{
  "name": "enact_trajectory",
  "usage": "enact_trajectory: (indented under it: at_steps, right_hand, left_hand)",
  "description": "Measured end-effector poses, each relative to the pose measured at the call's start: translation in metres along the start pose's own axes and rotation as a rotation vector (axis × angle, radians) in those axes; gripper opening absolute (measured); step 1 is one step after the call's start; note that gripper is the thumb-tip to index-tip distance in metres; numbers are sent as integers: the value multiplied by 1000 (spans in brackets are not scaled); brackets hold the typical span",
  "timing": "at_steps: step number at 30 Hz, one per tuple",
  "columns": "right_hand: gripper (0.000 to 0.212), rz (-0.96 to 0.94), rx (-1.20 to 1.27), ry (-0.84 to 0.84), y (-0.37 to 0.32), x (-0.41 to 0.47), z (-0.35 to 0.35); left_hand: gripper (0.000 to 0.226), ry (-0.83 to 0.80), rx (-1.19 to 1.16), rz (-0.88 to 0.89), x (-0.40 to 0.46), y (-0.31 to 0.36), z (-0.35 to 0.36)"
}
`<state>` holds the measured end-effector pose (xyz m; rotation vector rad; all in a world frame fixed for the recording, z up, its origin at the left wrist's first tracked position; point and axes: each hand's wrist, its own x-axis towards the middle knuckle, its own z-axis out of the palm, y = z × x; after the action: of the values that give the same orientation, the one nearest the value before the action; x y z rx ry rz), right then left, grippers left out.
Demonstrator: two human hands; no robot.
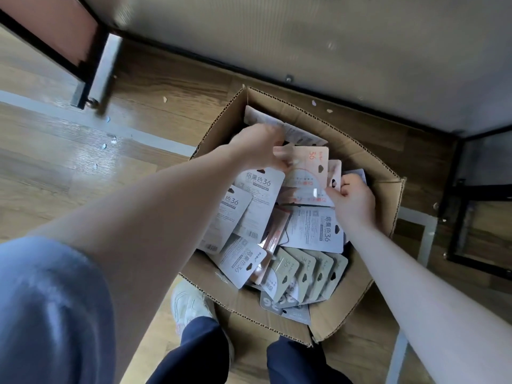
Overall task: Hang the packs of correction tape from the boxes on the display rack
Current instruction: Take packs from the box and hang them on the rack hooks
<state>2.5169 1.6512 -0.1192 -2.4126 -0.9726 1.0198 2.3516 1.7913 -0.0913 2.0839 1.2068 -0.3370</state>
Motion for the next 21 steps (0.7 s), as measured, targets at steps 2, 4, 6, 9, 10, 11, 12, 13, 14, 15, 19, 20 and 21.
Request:
enact_trajectory:
  at_steps: [2, 4, 6, 9, 10, 11, 12, 13, 14, 15, 19, 20, 21]
  right_hand:
    - [24, 24, 11, 19, -5, -8, -9]
    - [14, 20, -7, 45, -12, -18, -21]
    - [12, 4, -38, 54, -21, -28, -35]
    - [7, -46, -93, 44, -42, -47, -58]
    - [7, -65, -117, 50, -50, -53, -66]
    - [7, -87, -140, 60, -59, -60, -74]
    - [7, -112, -164, 67, -69, -67, -82]
    - [6, -140, -191, 67, -79, -74, -91]
    - [6, -166, -215, 60, -90, -81, -99]
    - [5, -190, -235, 53, -101, -89, -108]
    - [7, -299, -284, 76, -151, -126, -147]
    - [8, -316, -279, 89, -163, -136, -157]
    - [9, -330, -269, 103, -174, -146, -166]
  left_hand:
    - [42, 36, -11, 19, -13, 0, -7]
    - [36, 74, -35, 12, -26, -2, -16]
    - [33, 122, -86, 2, -40, -6, -25]
    - [33, 184, -244, -40, -65, -7, -45]
    - [30, 206, -308, -61, -75, -6, -53]
    - [27, 229, -367, -79, -86, -3, -60]
    - [25, 251, -414, -93, -98, -1, -68]
    - [26, 273, -455, -102, -109, 1, -74]
    - [29, 295, -500, -105, -120, 3, -81]
    - [33, 316, -547, -98, -132, 5, -88]
    - [28, 382, -689, -69, -181, 22, -127]
    - [26, 393, -721, -61, -194, 28, -138]
    - [25, 404, -751, -55, -206, 32, -148]
